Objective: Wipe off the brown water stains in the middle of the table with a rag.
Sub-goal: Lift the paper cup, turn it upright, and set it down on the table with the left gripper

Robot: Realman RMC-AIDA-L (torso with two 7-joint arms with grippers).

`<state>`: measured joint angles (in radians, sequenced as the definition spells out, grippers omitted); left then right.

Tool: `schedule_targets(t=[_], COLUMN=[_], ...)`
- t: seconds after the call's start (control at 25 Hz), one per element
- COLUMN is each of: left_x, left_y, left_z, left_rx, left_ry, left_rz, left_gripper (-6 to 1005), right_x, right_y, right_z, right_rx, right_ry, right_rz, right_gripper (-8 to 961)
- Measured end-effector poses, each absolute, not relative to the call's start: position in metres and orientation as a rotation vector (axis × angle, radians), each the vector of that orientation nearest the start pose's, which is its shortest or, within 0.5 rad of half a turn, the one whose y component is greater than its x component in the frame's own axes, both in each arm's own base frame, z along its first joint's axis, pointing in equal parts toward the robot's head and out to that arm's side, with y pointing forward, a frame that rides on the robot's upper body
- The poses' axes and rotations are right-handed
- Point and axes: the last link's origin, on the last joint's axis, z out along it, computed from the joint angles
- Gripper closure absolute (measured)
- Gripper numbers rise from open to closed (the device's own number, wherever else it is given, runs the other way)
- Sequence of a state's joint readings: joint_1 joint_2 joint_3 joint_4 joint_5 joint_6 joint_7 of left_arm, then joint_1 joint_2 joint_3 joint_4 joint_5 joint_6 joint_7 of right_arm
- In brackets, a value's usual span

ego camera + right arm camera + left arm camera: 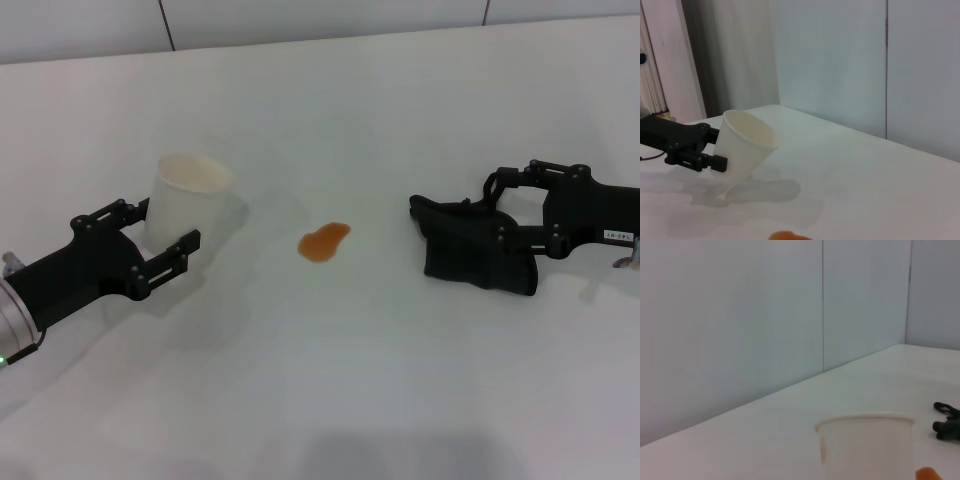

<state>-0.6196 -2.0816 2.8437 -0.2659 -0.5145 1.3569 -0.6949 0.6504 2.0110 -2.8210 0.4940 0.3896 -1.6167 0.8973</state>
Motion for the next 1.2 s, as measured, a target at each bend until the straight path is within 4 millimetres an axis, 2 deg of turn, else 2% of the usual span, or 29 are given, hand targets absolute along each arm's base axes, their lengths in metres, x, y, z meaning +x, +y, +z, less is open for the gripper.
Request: schedule_targets(t=[0.88, 1.2], left_x=[-0.315, -0.313], left_y=[0.325, 0.326], left_z=[-0.043, -0.05], left_rx=[-2.427, -2.441], left_ry=[-0.436, -0.448], left_rz=[-0.552, -0.536], left_gripper=[298, 292], right_x=[0.323, 0.323], right_y=[0.32, 0.32], right_z=[0.026, 0.026], right_rx=[-2.518, -2.517], right_ry=[0.473, 0.475], right_rz=[0.585, 0.585], right_gripper=[126, 126])
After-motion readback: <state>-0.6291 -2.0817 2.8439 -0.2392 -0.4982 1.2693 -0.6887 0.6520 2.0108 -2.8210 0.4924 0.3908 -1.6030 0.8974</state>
